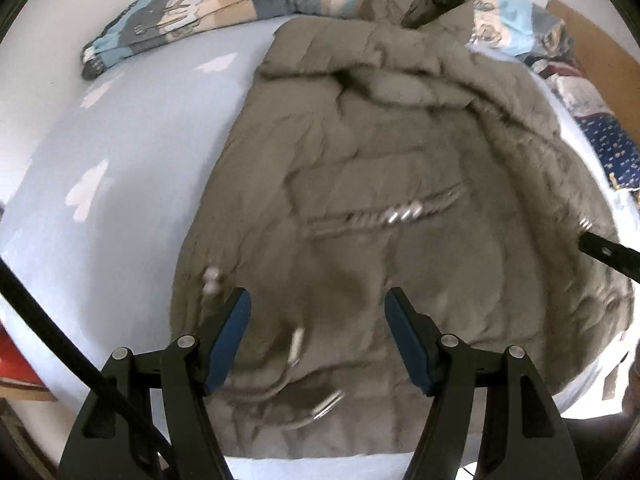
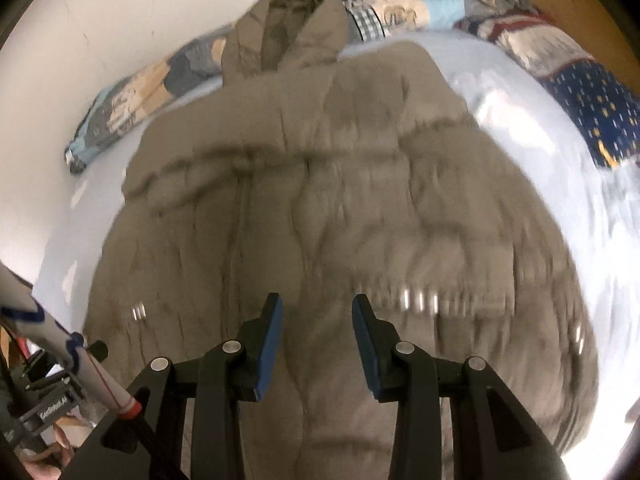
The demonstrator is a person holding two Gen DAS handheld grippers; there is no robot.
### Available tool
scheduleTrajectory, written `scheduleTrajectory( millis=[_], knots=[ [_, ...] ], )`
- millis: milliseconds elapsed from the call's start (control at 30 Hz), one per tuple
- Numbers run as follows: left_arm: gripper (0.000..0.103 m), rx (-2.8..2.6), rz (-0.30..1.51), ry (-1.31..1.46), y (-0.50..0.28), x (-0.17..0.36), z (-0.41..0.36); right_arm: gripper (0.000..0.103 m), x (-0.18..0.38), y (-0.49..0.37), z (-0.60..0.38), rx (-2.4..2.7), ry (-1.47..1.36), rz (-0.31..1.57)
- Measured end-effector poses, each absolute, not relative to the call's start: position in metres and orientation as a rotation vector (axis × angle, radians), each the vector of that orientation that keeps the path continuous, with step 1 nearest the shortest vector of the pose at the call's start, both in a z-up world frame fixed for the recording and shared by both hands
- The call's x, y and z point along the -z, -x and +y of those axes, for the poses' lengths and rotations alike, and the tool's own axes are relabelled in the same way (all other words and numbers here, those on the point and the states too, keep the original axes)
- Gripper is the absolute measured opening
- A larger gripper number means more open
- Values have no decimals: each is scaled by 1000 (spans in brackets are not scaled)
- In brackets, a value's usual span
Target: Fold large clothes
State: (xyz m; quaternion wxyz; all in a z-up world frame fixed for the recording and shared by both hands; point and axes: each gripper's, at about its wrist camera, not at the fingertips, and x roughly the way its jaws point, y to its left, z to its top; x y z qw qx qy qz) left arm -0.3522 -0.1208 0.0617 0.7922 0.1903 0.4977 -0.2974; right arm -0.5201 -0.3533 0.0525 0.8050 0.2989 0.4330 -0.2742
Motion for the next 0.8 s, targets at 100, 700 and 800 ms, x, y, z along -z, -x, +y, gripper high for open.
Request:
scheduleTrajectory(
  millis=[100, 700, 800],
  knots=[
    [69, 650, 1091, -461, 354, -42, -117, 39, -45, 538, -332, 601, -615, 945],
    [75, 618, 1176, -92, 311, -61, 18, 49, -70, 721, -380, 902, -700, 646],
    [75, 687, 1289, 34, 302, -39, 29, 50, -54, 754, -403, 959, -860, 606]
  ],
)
